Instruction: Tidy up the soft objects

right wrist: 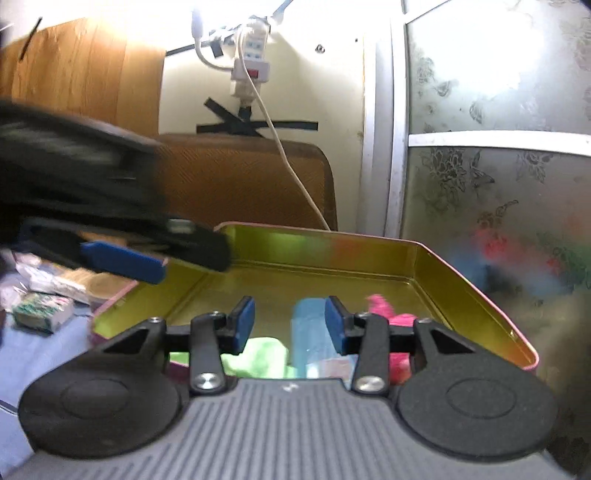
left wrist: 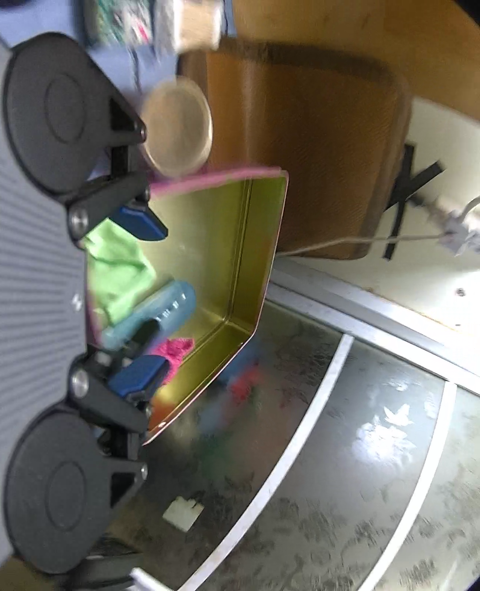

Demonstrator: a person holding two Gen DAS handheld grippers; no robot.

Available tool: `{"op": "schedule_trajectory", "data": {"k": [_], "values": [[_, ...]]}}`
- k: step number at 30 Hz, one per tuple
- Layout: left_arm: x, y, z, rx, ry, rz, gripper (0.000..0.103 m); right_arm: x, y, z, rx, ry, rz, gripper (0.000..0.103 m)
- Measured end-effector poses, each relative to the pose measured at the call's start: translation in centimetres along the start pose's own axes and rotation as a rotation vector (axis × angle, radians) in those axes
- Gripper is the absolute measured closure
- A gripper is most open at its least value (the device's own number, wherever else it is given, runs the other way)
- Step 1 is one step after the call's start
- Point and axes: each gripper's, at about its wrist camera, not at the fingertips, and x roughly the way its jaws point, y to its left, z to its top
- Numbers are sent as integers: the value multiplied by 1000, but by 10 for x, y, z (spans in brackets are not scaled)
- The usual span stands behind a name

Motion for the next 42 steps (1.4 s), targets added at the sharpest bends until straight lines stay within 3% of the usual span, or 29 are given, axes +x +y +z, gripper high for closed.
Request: {"op": "schedule_trajectory", "data": {"k": [4,7,12,14,17,20,24,26,29,33,40,42], "values": [[-61,36,-33,8,-37,64,32,-16,15,4,14,-47,56,58],[-107,70,-53,-15,-62,188,32,-25,33,10,4,-53,144,58],[-162,137,-80,-128,-105,429,32,-28,82,15,-48,5,360,57],[-171,159,-89,-199,-117,470,32,-17,108,15,-64,61,440,54],[-177,179,-99,-283,-131,461,33,6,147,11,-113,116,485,38],[-180,174,-97,-255,-188,455,28,39,181,12,-153,192,477,37],[-180,168,-99,-221,-191,438,26,78,213,14,-107,324,458,19],[-179,165,-99,-211,-189,436,26,96,224,10,-103,363,404,14],[-177,163,-100,-200,-188,431,26,107,228,1,-55,419,396,14],[-176,165,-99,-187,-182,417,26,94,213,-1,-22,421,405,26],[-169,158,-98,-147,-133,351,26,20,154,-18,-54,402,515,26],[-164,147,-98,-169,-108,272,26,-5,134,-24,-75,402,568,26]]}}
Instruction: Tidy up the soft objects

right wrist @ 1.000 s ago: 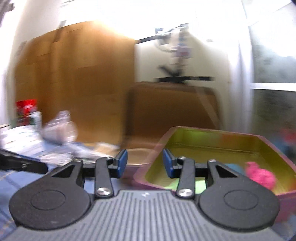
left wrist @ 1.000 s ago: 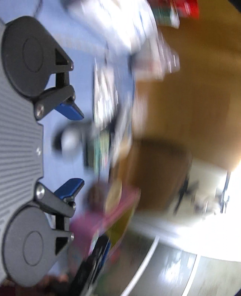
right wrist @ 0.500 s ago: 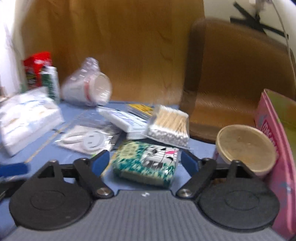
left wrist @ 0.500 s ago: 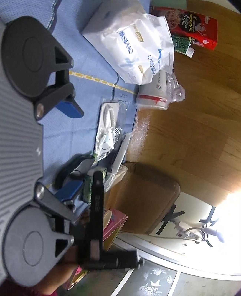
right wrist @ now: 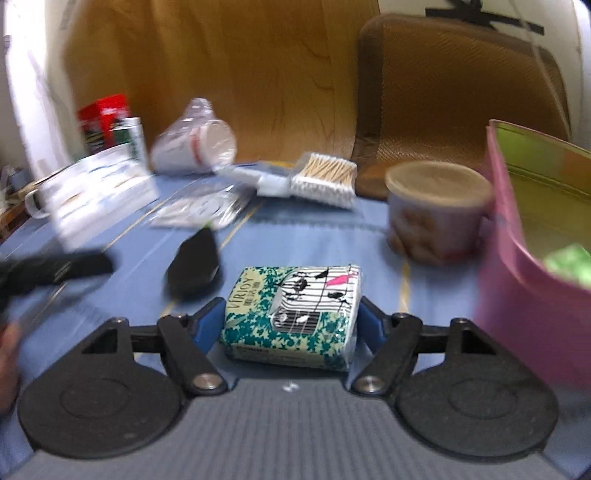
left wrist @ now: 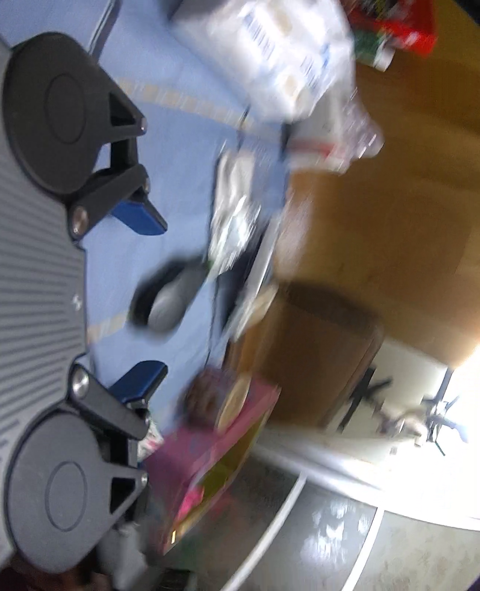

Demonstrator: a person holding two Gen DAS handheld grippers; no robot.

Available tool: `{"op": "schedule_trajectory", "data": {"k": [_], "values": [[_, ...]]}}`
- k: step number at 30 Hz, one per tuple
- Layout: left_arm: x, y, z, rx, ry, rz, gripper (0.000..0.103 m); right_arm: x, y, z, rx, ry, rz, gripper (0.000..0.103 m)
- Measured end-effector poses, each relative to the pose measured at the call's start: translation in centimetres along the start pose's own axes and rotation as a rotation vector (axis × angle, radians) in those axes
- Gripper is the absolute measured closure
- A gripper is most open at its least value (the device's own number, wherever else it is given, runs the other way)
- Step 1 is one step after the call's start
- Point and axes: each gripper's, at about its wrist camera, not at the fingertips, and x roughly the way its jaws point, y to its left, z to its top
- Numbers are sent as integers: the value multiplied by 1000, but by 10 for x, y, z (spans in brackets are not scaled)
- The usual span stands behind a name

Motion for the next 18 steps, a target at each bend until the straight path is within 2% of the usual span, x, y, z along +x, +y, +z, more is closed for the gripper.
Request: {"op": "schedule_trajectory", "data": {"k": [3,5,6,7,14,17,18], "values": [[10,-29,-3,6,55,-133,26,-36,3,-26,-30,-4,31,23],[19,-50,-5,49,93,-176,26,-48,3,-38,-22,-19,8,15],[24,-59,-7,71,111,-188,26,-51,3,-41,-13,-33,-16,9],[30,-68,-8,94,132,-198,26,-53,3,-44,-6,-44,-38,8],[51,-96,-21,107,240,-222,26,-65,8,-62,-48,-77,-57,8],[53,-101,-29,103,284,-245,35,-63,12,-68,-93,-83,-59,9],[55,-103,-33,105,307,-253,39,-60,12,-69,-103,-78,-58,15]]}}
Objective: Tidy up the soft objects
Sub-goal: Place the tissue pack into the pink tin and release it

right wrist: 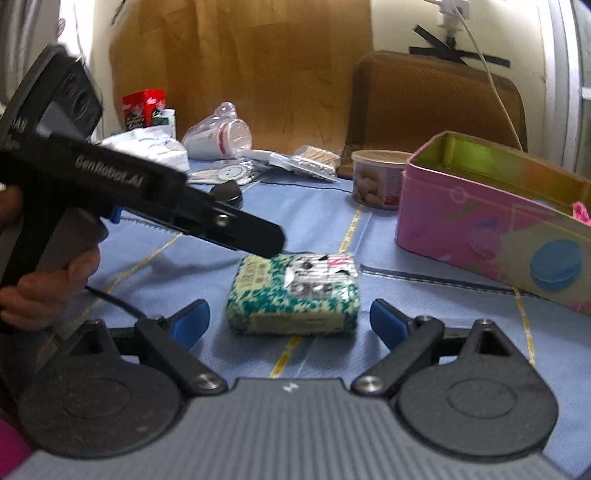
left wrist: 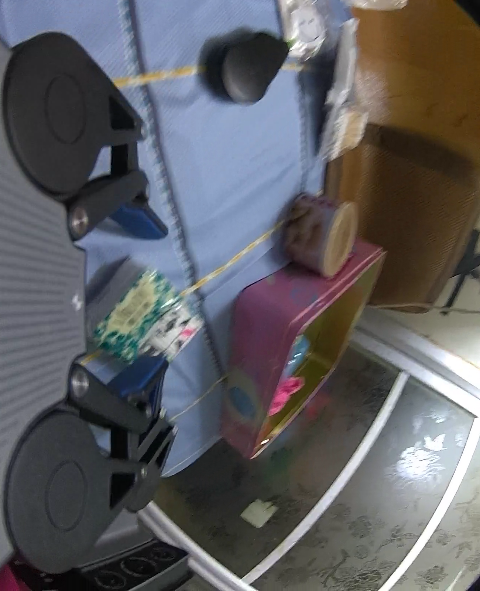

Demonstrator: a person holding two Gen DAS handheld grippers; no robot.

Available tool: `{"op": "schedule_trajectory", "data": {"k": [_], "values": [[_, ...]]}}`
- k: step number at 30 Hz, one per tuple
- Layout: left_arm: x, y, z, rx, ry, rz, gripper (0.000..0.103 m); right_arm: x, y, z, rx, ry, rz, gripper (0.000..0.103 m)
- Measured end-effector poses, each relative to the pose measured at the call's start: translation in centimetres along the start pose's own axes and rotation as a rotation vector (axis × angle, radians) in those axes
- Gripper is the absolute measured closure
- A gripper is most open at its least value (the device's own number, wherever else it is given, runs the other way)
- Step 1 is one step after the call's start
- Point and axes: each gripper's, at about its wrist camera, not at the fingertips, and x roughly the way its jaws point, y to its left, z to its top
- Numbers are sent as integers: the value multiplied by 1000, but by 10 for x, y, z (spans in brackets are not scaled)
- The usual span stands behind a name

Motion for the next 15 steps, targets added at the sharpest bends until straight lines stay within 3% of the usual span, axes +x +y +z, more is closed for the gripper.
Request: {"op": "schedule_trajectory", "data": {"k": [2,5,9,15], "values": [[2,-5,-1,31,-7,26,40,2,0,-1,-11,-6,-12,27],[-1,-12,10,30,-22,15,42,-2,-2,1,-11,-37,-16,28],[-3,-34,43,84,-88,-16,42,-17,-11,14,-21,-144,-75,28],[36,-76,104,197,-166,12,40,-21,-57,47,36,-278,-195,28]]}}
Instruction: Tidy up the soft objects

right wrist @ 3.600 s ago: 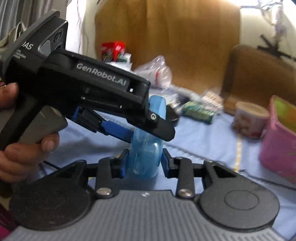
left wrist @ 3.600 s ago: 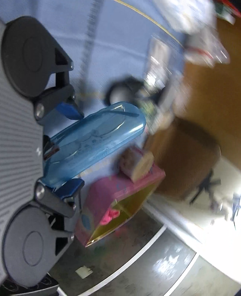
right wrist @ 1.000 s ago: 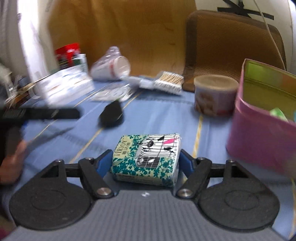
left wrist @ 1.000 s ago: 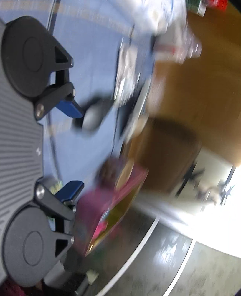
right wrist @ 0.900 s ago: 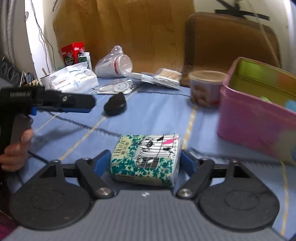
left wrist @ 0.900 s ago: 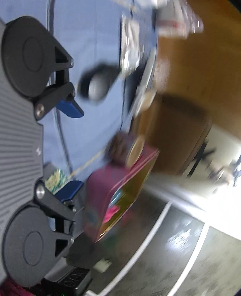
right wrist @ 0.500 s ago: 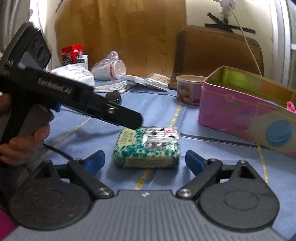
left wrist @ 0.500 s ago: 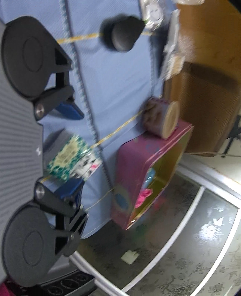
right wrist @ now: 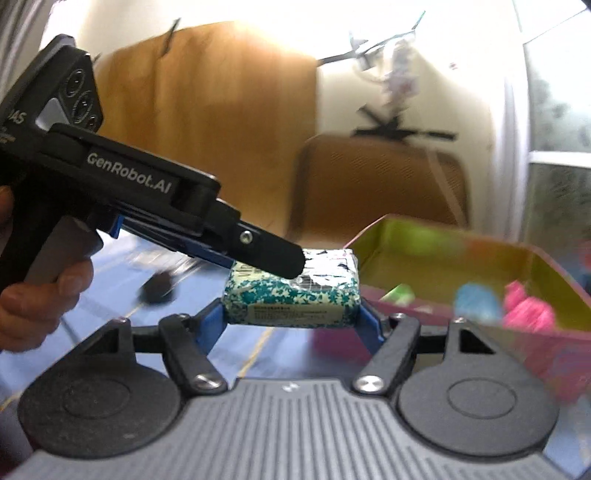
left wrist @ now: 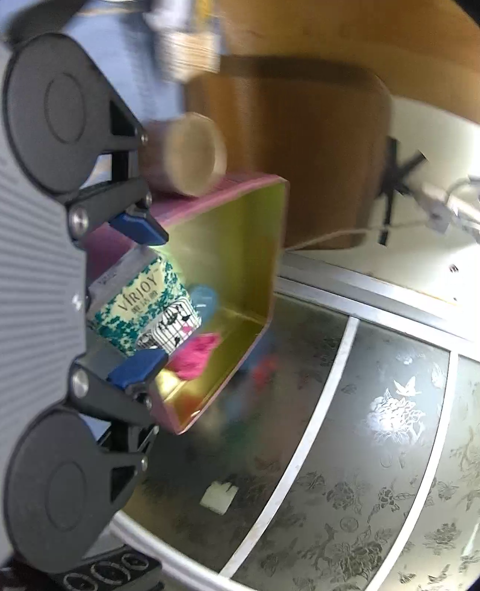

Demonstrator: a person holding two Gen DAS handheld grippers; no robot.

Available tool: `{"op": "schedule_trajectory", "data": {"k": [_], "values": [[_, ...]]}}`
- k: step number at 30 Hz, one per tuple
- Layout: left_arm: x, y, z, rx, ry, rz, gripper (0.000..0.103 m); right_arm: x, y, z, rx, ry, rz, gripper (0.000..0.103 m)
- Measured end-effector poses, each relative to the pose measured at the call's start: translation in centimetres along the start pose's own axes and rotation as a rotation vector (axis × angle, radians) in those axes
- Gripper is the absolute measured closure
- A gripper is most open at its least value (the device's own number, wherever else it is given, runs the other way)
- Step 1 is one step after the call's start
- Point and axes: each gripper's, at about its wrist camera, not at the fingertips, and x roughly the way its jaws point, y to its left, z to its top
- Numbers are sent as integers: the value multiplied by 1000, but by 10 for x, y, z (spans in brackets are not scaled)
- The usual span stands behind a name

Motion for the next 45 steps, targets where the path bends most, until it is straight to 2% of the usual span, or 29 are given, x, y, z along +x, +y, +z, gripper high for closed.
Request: {"op": "schedule_trajectory", "data": {"k": [3,8,12,15,17,20,22,25,27,30,33,36,38,41,45], "values": [[36,-5,18,-3,3,29,40,17,-26,9,34,-12,-60,28],[83,-1,30,-35,31,92,38,51,-57,10,89,27,-123,28],[99,3,33,-47,42,156,33,80,-73,14,119,65,-211,26],[84,14,31,-99,21,136,33,90,-83,11,150,82,-292,22],[58,23,23,-110,-24,126,30,84,-88,9,197,67,-288,22],[16,39,3,-113,-80,159,28,69,-84,5,206,35,-300,21],[-10,54,-15,-124,-96,207,28,59,-76,3,200,3,-304,21],[-46,80,-41,-154,-107,299,28,49,-63,6,199,-34,-269,23],[-67,97,-55,-186,-116,351,28,49,-50,13,182,-43,-227,40],[-100,123,-76,-233,-135,443,28,49,-25,20,145,-36,-140,54],[-119,149,-89,-263,-142,557,28,57,3,27,97,-6,-38,61],[-132,171,-97,-293,-162,644,28,76,31,31,57,45,43,64],[-137,181,-102,-328,-174,676,28,92,46,33,51,86,85,64],[-136,185,-103,-360,-176,682,28,120,68,34,48,138,107,64],[-134,184,-102,-350,-168,694,28,159,101,36,-36,181,135,64]]}}
